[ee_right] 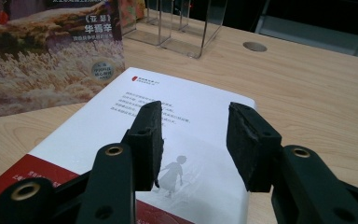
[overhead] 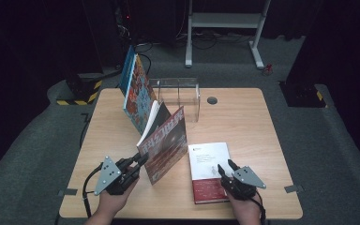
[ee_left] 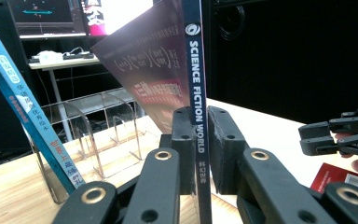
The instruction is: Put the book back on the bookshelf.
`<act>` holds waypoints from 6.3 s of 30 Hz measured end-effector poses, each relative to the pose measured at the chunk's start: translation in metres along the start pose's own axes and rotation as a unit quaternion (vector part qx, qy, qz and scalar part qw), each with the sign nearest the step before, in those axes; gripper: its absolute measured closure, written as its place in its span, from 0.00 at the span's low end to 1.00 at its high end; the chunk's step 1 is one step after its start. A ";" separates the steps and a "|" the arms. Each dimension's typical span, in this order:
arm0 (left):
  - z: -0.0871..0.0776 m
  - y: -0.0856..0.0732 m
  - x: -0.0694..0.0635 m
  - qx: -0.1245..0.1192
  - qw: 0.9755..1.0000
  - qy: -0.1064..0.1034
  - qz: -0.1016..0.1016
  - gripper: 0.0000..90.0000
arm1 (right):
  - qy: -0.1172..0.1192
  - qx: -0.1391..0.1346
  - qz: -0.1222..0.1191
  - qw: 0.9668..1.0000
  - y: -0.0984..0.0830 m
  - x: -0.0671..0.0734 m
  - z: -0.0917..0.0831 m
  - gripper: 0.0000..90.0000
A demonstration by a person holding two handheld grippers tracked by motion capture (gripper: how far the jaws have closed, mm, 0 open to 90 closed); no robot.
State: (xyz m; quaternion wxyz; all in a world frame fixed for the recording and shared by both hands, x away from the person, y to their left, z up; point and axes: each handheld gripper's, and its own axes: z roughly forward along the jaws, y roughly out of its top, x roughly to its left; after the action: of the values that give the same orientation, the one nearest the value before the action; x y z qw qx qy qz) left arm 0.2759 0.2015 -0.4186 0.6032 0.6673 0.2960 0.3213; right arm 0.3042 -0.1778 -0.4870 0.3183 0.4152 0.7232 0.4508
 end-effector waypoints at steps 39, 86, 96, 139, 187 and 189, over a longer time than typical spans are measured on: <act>0.023 0.028 -0.004 0.053 0.998 0.030 0.009 0.86 | 0.019 0.010 -0.006 1.000 0.000 0.006 0.003 0.62; 0.023 0.027 -0.005 0.056 0.998 0.011 -0.039 0.93 | 0.024 0.022 0.035 0.999 0.001 -0.006 0.005 0.63; 0.028 0.030 -0.006 0.052 0.998 0.011 -0.043 0.93 | 0.023 0.032 0.022 0.999 0.002 -0.011 0.007 0.62; 0.065 0.065 0.004 0.032 0.997 0.066 -0.023 0.93 | -0.002 0.030 0.019 0.999 -0.002 -0.024 0.000 0.59; 0.137 0.083 0.041 0.053 0.987 0.152 -0.016 0.93 | 0.007 0.018 0.019 1.000 -0.001 -0.025 -0.001 0.57; 0.139 0.083 0.042 0.055 0.987 0.153 -0.014 0.93 | 0.008 0.018 0.020 1.000 -0.001 -0.025 -0.001 0.57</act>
State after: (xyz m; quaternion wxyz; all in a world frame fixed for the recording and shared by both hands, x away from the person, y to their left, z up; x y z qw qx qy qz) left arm 0.4119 0.1404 -0.3423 0.5179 0.6379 0.4115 0.3944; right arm 0.3145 -0.2008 -0.4857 0.2959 0.4314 0.7254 0.4474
